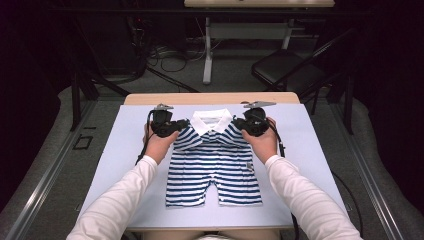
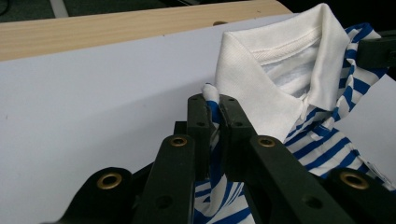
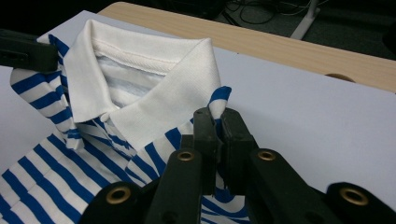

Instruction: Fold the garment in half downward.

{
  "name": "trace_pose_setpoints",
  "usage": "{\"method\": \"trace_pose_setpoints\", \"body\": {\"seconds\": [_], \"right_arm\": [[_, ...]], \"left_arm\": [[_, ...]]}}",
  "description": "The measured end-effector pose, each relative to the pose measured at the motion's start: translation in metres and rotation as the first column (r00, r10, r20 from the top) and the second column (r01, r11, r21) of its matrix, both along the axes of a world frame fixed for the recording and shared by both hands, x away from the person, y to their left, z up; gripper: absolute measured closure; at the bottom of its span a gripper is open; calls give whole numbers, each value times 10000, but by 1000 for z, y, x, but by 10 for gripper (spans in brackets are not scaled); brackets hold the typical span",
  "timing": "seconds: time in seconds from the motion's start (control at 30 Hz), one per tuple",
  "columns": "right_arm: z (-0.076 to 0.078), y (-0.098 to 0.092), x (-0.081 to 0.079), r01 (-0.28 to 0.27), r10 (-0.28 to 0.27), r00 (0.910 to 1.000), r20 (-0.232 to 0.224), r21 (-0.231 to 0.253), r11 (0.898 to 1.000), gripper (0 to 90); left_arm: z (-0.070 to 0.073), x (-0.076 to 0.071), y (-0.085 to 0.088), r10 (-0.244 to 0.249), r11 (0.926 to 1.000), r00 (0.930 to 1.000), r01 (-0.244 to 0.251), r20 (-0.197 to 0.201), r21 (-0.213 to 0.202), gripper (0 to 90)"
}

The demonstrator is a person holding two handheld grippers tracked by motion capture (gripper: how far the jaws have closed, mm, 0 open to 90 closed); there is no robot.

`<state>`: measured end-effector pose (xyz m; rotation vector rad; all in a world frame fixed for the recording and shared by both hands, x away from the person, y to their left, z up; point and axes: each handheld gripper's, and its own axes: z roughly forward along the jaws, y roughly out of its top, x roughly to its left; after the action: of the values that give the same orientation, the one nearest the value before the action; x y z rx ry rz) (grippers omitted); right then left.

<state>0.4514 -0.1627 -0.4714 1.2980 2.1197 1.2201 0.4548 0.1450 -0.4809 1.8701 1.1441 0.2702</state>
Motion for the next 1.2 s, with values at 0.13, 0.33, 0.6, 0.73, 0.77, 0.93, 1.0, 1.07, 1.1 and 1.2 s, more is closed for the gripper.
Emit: {"method": "trace_pose_setpoints", "body": {"seconds": [0.13,0.33,0.6,0.73,0.77,0.93,1.0,1.07,1.1,1.2], "right_arm": [[-1,2,-10,-108,108,9999,51,13,9999,865],[-3,1,-23,-192,191,9998,84,61,9998,864],[-11,-2,-42,-449,448,9990,86,67,9990,865],[-17,-3,-52,-584,583,9983,55,161,9982,864],[-17,-3,-54,-614,613,9981,63,153,9980,865],[-23,-3,-65,-792,791,9968,85,123,9968,865],[-25,-3,-69,-871,870,9962,80,107,9961,865],[-27,-3,-72,-879,878,9961,109,110,9961,865],[-29,-4,-74,-906,904,9959,97,111,9958,865],[-32,-4,-78,-938,938,9956,32,162,9955,865]], "left_arm": [[0,-8,-1,-114,9999,9999,114,33,30,846],[-1,-19,-1,-189,9998,9998,189,81,-14,846],[-10,-36,3,-299,9991,9995,298,-38,-308,846],[-14,-44,5,-413,9985,9991,409,-94,-363,846],[-15,-46,6,-409,9984,9991,406,-57,-385,846],[-21,-58,7,-535,9979,9986,535,14,-364,846],[-25,-62,9,-564,9975,9984,562,-16,-422,846],[-29,-65,10,-583,9972,9983,579,-67,-473,846],[-31,-66,9,-560,9974,9984,555,-94,-467,846],[-36,-71,10,-543,9973,9984,536,-125,-499,846]]}}
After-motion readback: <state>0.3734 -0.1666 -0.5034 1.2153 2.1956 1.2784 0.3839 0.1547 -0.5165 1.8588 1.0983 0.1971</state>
